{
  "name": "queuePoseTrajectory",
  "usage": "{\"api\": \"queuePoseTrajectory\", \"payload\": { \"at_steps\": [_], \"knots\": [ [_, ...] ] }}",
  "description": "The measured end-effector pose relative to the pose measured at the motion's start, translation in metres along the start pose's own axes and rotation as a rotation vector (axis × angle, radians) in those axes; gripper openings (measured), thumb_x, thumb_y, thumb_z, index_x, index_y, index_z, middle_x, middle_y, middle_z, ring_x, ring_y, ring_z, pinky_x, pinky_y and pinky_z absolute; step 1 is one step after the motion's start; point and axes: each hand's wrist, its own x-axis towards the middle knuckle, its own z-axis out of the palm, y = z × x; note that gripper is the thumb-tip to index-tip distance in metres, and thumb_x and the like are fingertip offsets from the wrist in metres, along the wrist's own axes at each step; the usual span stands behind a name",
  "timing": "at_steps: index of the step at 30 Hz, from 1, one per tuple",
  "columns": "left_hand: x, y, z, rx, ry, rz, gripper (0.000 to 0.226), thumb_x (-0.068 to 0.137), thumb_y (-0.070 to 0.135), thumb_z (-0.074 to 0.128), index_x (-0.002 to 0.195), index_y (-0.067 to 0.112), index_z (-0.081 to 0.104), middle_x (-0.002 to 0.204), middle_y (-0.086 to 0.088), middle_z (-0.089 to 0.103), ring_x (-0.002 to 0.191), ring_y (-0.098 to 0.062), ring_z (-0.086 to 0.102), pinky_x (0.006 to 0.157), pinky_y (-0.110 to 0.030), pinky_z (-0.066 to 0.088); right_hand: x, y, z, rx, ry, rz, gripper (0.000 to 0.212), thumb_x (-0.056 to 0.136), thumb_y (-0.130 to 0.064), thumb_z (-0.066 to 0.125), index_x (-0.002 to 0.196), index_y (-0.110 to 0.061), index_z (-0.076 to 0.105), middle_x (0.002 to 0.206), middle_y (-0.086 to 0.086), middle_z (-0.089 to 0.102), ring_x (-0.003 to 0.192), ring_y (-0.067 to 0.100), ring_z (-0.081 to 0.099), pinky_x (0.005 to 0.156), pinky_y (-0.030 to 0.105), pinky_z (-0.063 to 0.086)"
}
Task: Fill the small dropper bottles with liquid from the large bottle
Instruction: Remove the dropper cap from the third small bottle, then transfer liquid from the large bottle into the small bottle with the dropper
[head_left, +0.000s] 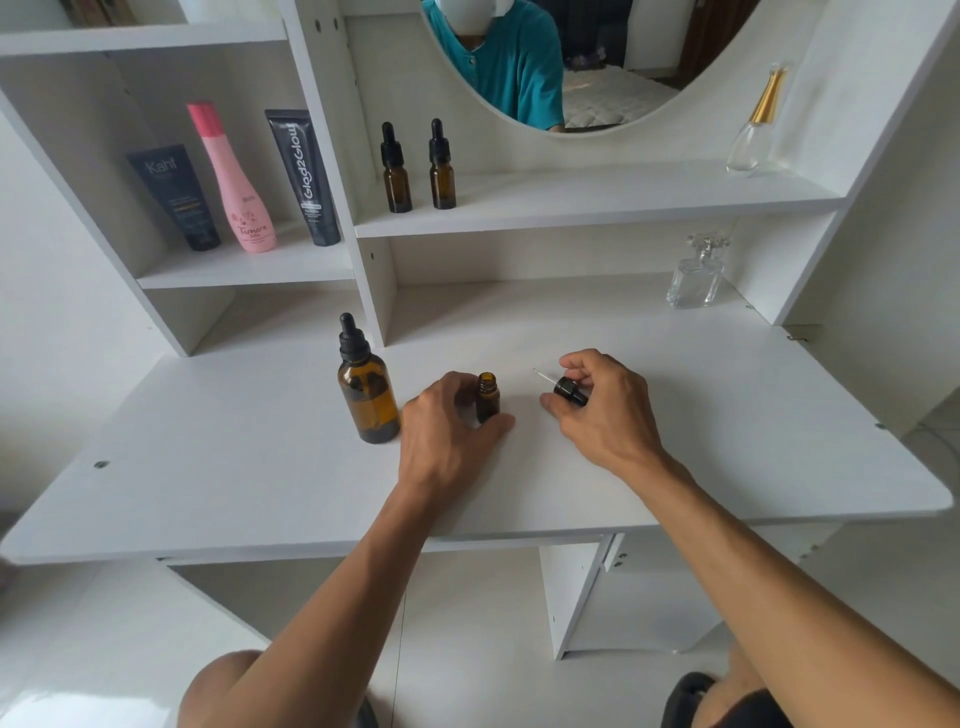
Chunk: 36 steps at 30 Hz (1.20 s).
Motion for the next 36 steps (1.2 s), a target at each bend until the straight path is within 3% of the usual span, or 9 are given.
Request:
{"api": "queuePoseTrajectory", "payload": {
  "at_steps": [5, 9, 13, 17, 20, 24, 27, 30, 36],
  "knots": [
    [-0.001, 0.002, -0.003, 0.019, -0.007, -0.010, 0.039, 0.075, 0.030, 0.085, 0.109, 0.017, 0.072, 0.103, 0.004, 0.073, 0.097, -0.016, 0.066, 0.086, -0.029, 0.053, -0.002, -0.002, -0.002, 0.008, -0.017, 0.022, 0.050, 0.075, -0.025, 0.085, 0.119, -0.014, 0.064, 0.111, 0.005, 0.069, 0.103, 0.023, 0.065, 0.097, 0.042, 0.052],
    [-0.010, 0.000, -0.008, 0.025, 0.011, -0.047, 0.057, 0.076, 0.035, 0.087, 0.124, 0.013, 0.066, 0.112, 0.002, 0.069, 0.102, -0.018, 0.062, 0.086, -0.028, 0.051, -0.005, -0.005, -0.009, 0.013, -0.061, 0.007, 0.065, 0.073, -0.026, 0.087, 0.130, -0.014, 0.058, 0.127, 0.005, 0.062, 0.108, 0.020, 0.061, 0.095, 0.028, 0.047],
    [-0.026, -0.003, -0.016, 0.025, 0.032, -0.063, 0.050, 0.075, 0.035, 0.088, 0.115, 0.016, 0.064, 0.101, 0.008, 0.061, 0.095, -0.012, 0.056, 0.075, -0.021, 0.042, -0.008, -0.010, -0.015, 0.019, -0.075, -0.013, 0.072, 0.078, -0.029, 0.081, 0.140, -0.018, 0.048, 0.141, 0.002, 0.050, 0.120, 0.018, 0.055, 0.096, 0.022, 0.038],
    [-0.040, -0.010, -0.030, -0.031, 0.155, -0.009, 0.030, 0.078, 0.029, 0.086, 0.094, 0.020, 0.063, 0.092, 0.010, 0.066, 0.086, -0.004, 0.061, 0.071, -0.002, 0.040, -0.010, -0.034, -0.017, 0.080, 0.091, -0.122, 0.048, 0.083, -0.023, 0.075, 0.127, -0.015, 0.058, 0.127, 0.002, 0.060, 0.110, 0.017, 0.060, 0.090, 0.020, 0.040],
    [-0.047, -0.014, -0.042, -0.042, 0.348, 0.019, 0.026, 0.082, 0.027, 0.082, 0.088, 0.021, 0.057, 0.086, 0.008, 0.064, 0.081, 0.000, 0.059, 0.072, -0.010, 0.043, -0.010, -0.065, -0.013, 0.135, 0.126, -0.228, 0.032, 0.085, -0.021, 0.074, 0.115, -0.013, 0.065, 0.110, 0.000, 0.069, 0.095, 0.015, 0.065, 0.087, 0.024, 0.049],
    [-0.035, -0.025, -0.057, -0.033, 0.500, -0.084, 0.043, 0.082, 0.028, 0.081, 0.107, 0.016, 0.048, 0.102, 0.000, 0.051, 0.093, -0.020, 0.051, 0.079, -0.031, 0.040, -0.009, -0.107, 0.001, 0.193, 0.002, -0.298, 0.027, 0.088, -0.024, 0.073, 0.112, -0.013, 0.068, 0.098, -0.002, 0.072, 0.086, 0.010, 0.066, 0.080, 0.014, 0.050],
    [-0.020, -0.033, -0.062, -0.049, 0.426, -0.117, 0.066, 0.082, 0.035, 0.081, 0.132, 0.012, 0.045, 0.119, 0.003, 0.042, 0.115, -0.024, 0.047, 0.095, -0.037, 0.043, -0.004, -0.132, 0.018, 0.202, -0.092, -0.302, 0.031, 0.088, -0.030, 0.074, 0.114, -0.016, 0.068, 0.099, -0.004, 0.072, 0.087, 0.009, 0.067, 0.075, 0.007, 0.045],
    [-0.010, -0.040, -0.067, -0.132, 0.314, -0.112, 0.076, 0.085, 0.037, 0.080, 0.145, 0.015, 0.040, 0.132, 0.005, 0.047, 0.122, -0.019, 0.052, 0.102, -0.037, 0.046, 0.001, -0.156, 0.034, 0.219, -0.171, -0.291, 0.037, 0.085, -0.034, 0.077, 0.117, -0.017, 0.067, 0.104, -0.003, 0.072, 0.089, 0.009, 0.068, 0.076, 0.014, 0.052],
    [-0.003, -0.034, -0.061, -0.180, 0.265, -0.081, 0.045, 0.091, 0.023, 0.074, 0.129, 0.013, 0.051, 0.109, 0.004, 0.065, 0.093, -0.013, 0.062, 0.077, -0.017, 0.045, 0.009, -0.169, 0.047, 0.206, -0.267, -0.256, 0.044, 0.082, -0.040, 0.080, 0.118, -0.017, 0.067, 0.108, 0.000, 0.073, 0.093, 0.012, 0.068, 0.084, 0.023, 0.056]
  ]
}}
